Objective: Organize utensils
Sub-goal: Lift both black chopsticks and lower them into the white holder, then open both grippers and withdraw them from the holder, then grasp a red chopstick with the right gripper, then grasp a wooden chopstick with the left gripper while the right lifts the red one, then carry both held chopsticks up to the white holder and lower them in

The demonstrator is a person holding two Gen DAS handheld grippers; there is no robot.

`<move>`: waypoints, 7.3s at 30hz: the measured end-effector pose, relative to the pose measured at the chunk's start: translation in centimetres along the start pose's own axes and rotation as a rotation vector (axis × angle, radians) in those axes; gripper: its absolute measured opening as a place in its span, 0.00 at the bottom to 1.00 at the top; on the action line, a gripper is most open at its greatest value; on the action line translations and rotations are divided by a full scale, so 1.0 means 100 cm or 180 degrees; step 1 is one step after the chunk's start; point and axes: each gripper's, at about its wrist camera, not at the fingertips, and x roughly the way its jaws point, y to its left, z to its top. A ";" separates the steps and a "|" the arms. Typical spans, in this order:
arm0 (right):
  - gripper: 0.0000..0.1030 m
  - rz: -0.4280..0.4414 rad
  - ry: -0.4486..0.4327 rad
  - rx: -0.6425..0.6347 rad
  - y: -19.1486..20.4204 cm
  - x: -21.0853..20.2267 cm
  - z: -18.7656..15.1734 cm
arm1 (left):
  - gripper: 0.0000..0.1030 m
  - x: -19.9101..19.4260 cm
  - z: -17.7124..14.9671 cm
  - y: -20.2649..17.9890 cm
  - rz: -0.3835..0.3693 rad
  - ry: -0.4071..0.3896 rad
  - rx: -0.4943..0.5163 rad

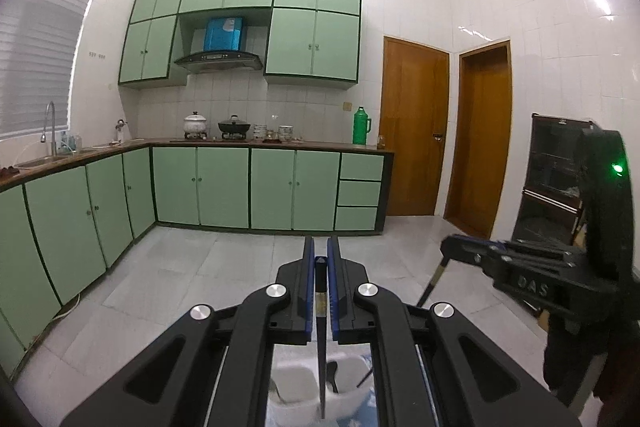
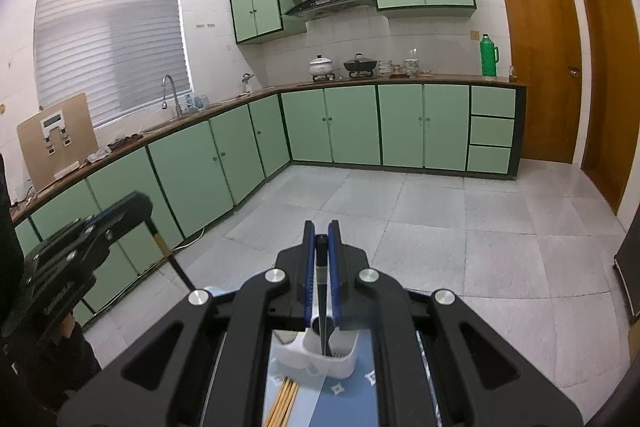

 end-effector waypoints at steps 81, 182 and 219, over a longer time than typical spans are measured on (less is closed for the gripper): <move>0.56 -0.0277 0.1411 -0.0120 0.099 -0.021 -0.376 | 0.66 -0.101 -0.346 0.030 0.0598 0.1950 -0.0325; 0.05 -0.0048 0.0435 -0.0114 0.069 -0.089 -0.218 | 0.06 -0.129 -0.181 -0.017 0.0260 0.0937 0.0094; 0.05 -0.0005 -0.0400 -0.0082 0.024 -0.028 0.015 | 0.06 0.002 -0.012 -0.005 0.0118 0.0034 0.0136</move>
